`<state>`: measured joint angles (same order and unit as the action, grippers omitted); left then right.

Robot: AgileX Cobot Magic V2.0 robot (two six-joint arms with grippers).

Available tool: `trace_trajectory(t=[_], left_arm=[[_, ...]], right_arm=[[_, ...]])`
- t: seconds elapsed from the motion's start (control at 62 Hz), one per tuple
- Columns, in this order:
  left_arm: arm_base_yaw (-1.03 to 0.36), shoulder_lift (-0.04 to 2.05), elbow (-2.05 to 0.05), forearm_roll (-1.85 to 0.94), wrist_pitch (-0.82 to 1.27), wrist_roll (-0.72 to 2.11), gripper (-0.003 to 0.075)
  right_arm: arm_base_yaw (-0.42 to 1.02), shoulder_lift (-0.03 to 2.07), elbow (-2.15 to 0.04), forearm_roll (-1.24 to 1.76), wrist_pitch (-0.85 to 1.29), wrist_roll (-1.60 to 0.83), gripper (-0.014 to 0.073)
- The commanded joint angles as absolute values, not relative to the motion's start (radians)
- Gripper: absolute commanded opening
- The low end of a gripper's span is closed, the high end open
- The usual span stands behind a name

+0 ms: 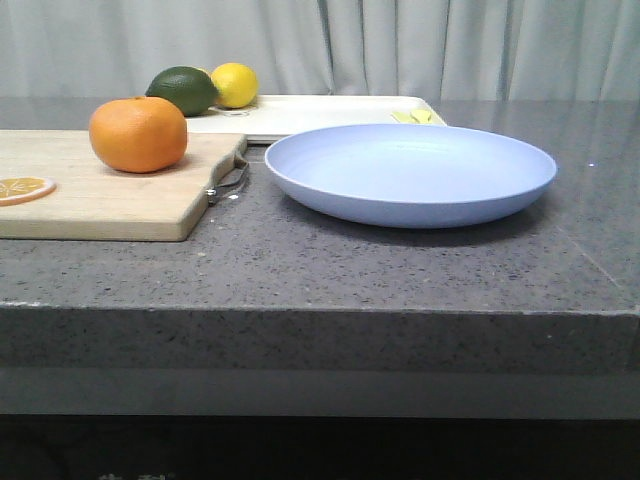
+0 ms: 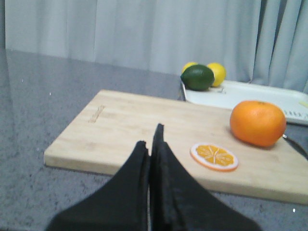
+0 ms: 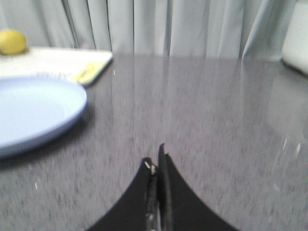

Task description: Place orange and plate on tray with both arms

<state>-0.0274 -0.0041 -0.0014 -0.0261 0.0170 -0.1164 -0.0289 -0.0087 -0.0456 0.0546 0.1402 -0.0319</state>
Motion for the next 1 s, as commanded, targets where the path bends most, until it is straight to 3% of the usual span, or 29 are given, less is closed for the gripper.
trace_trajectory(t=[0.0,0.307,0.581,0.823,0.92,0.985], left_arm=[[-0.024,-0.020,-0.046,-0.009,-0.084,-0.116,-0.0018],[-0.024,0.197,-0.331,0.068,0.105,-0.116,-0.0018],[-0.024,0.548,-0.530,0.106,0.093,-0.116,-0.0018],[-0.024,0.619,-0.544,0.106,0.000,-0.116,-0.0016],[-0.024,0.619,-0.544,0.106,0.000,-0.116,0.0027],[-0.024,0.619,-0.544,0.106,0.000,-0.116,0.0118]], right_arm=[[-0.037,-0.022,-0.141,0.053,0.071,-0.035,-0.0071],[-0.037,0.221,-0.422,0.027,0.172,-0.036,-0.0063],[-0.037,0.541,-0.606,0.027,0.170,-0.036,-0.0062],[-0.037,0.600,-0.613,0.027,0.137,-0.035,-0.0051],[-0.037,0.600,-0.613,0.027,0.136,-0.035,0.0042],[-0.037,0.600,-0.613,0.027,0.136,-0.035,0.0157]])
